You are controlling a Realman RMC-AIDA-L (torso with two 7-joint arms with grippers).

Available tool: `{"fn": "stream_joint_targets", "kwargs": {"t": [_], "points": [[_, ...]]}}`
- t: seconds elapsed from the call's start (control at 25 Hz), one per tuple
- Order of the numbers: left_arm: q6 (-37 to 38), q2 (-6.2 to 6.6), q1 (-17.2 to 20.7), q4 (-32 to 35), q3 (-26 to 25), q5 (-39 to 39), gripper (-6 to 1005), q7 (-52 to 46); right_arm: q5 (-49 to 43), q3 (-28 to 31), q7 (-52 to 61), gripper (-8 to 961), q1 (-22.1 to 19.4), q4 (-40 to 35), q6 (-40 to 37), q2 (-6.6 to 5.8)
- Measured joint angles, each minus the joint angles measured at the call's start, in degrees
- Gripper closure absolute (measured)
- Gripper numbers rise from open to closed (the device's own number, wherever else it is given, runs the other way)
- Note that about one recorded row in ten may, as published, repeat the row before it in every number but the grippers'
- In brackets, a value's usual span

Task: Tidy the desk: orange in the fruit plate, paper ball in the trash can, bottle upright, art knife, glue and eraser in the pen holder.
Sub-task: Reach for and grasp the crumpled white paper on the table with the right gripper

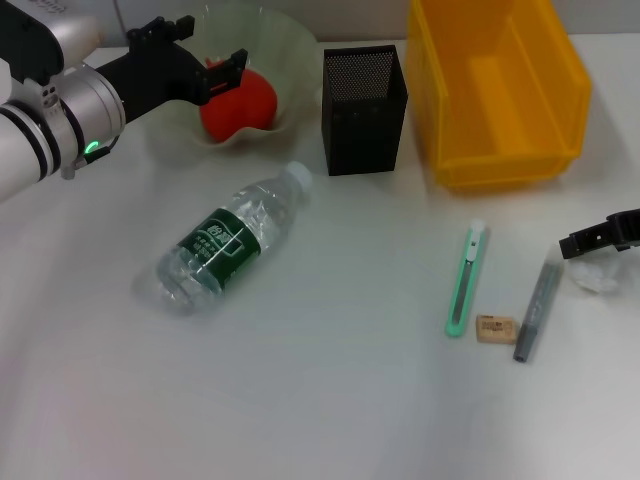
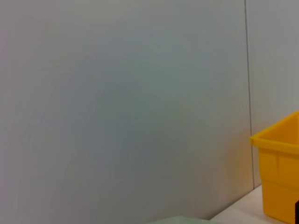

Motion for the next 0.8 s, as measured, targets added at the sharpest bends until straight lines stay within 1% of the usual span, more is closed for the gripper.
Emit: {"fn": "stream_joint_targets", "kwargs": {"t": [0.36,0.68,0.8], "points": [[0.1,0.0,0.3,-0.1,0.0,-0.1,201,0.0,-0.1,0.1,0.0,257,0.4,2.7,0.3,-0.17],[0.1,0.0,0.3,-0.1,0.4,-0.8,203,0.0,-0.3,0.6,0.3,259,0.3,3.1,0.3,-0.53],[0.1,0.0,0.3,-0.1,0.4,-0.9,203,0.0,-0.3,0.6,0.3,308,0.2,3.1,0.3,-0.55]]}}
